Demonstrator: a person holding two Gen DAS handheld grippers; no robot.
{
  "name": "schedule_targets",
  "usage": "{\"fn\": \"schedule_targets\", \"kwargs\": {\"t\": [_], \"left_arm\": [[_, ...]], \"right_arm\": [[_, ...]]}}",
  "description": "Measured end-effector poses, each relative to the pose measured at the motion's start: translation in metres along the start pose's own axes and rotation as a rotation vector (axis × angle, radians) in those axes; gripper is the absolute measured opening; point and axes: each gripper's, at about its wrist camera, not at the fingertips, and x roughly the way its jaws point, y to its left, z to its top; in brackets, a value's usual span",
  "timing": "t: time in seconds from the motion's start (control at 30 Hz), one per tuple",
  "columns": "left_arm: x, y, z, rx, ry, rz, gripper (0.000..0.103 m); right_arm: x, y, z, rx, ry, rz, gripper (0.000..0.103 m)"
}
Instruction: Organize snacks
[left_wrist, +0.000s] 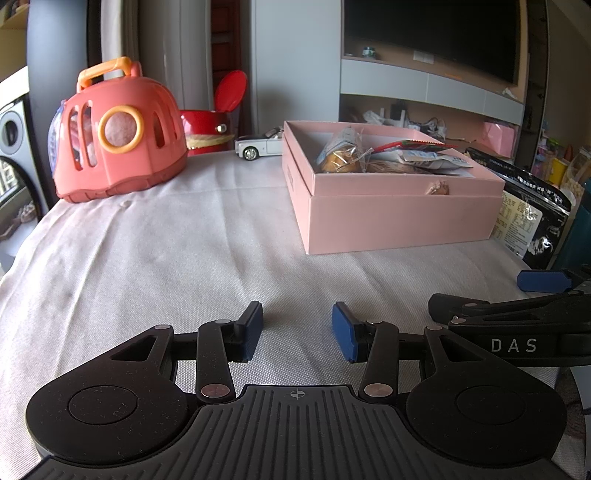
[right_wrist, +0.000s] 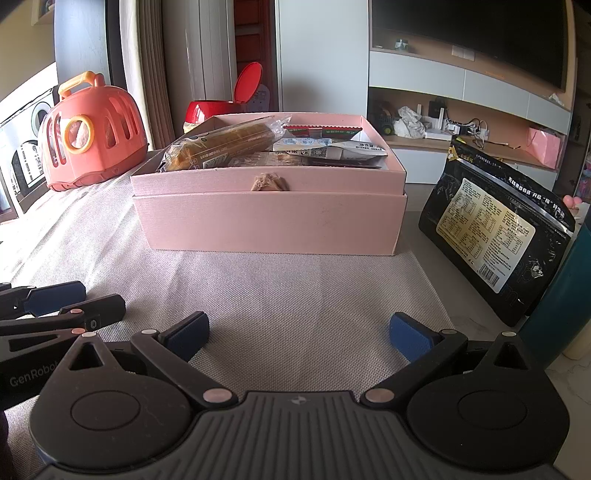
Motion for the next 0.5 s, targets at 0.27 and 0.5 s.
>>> {"fn": "schedule_targets", "kwargs": {"t": [0.27,0.5], "left_arm": [[0.0,0.0004,-0.0001,0.002,0.0,0.001,0.048],[-0.0003,0.0014,-0.0003,0.0,-0.001,-0.002,0.047]], "right_arm": [[-0.0001,0.0002,-0.0001,-0.001,0.0,0.0,0.103],[0.0,0.0001,-0.0001,0.0,0.0,0.0,0.103]]}}
